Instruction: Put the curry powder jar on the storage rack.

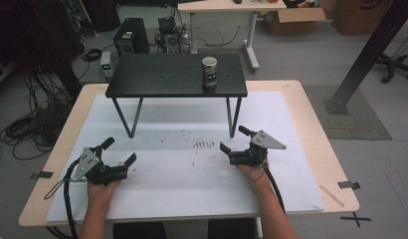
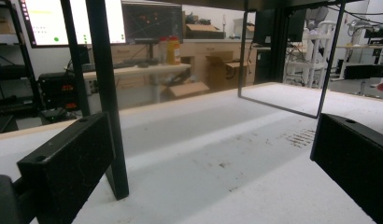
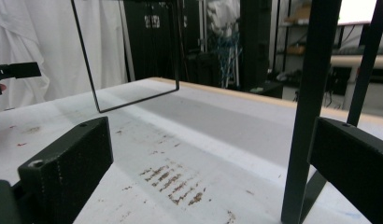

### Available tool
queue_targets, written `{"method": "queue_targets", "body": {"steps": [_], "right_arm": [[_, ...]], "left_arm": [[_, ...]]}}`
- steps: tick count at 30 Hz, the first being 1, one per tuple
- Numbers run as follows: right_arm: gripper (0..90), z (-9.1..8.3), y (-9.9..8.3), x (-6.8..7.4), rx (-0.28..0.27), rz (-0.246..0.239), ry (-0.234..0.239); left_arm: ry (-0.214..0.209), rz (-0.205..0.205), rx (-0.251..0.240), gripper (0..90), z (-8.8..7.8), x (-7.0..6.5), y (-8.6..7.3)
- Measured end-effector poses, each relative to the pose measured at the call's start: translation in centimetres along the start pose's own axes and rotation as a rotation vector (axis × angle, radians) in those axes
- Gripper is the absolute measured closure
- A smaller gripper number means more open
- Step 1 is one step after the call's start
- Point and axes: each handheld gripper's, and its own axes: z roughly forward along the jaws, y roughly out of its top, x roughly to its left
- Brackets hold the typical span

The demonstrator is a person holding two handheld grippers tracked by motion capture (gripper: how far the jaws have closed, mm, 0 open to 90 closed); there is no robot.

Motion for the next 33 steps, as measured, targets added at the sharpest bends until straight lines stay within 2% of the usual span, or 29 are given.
{"method": "queue_targets", "body": {"steps": [3,6,33], "right_arm": [[0.0,-0.43,-0.21,0.42,-0.046,-0.041,-0.001],[0.0,-0.48,-0.26,0.67,-0.05,-0.068,-0.003],[0.0,-0.51,-0.28,0.74,-0.053,-0.073,-0.005]], "left_arm": [[0.0,0.0,0.0,0.2,0.0,-0.01,0.0],[-0.001,0.001,0.0,0.2,0.0,-0.02,-0.01],[0.0,-0.002,-0.001,0.2,-0.01,0.0,-0.01]]}}
